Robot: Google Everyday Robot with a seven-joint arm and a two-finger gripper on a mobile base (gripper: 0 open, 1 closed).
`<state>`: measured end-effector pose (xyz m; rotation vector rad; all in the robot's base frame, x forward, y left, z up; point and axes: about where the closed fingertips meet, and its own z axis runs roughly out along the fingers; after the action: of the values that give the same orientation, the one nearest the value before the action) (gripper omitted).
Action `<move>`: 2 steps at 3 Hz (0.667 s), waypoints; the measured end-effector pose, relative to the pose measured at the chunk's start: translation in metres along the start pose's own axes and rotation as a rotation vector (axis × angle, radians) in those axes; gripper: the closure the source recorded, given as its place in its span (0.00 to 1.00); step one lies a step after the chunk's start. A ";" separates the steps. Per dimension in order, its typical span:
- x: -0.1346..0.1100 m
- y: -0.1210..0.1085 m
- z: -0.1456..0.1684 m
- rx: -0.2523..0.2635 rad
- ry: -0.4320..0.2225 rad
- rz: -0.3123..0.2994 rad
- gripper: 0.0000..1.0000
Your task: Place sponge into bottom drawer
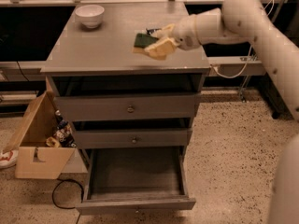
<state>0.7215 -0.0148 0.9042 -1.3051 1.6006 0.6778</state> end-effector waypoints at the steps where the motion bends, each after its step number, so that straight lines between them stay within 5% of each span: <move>1: 0.041 0.059 -0.056 -0.081 0.054 0.047 1.00; 2: 0.042 0.059 -0.056 -0.081 0.054 0.047 1.00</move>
Offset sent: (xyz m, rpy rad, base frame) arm -0.0554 -0.0344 -0.0109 -0.0221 0.0556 0.0366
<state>0.6478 -0.0641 0.8820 -1.3581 1.6667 0.7486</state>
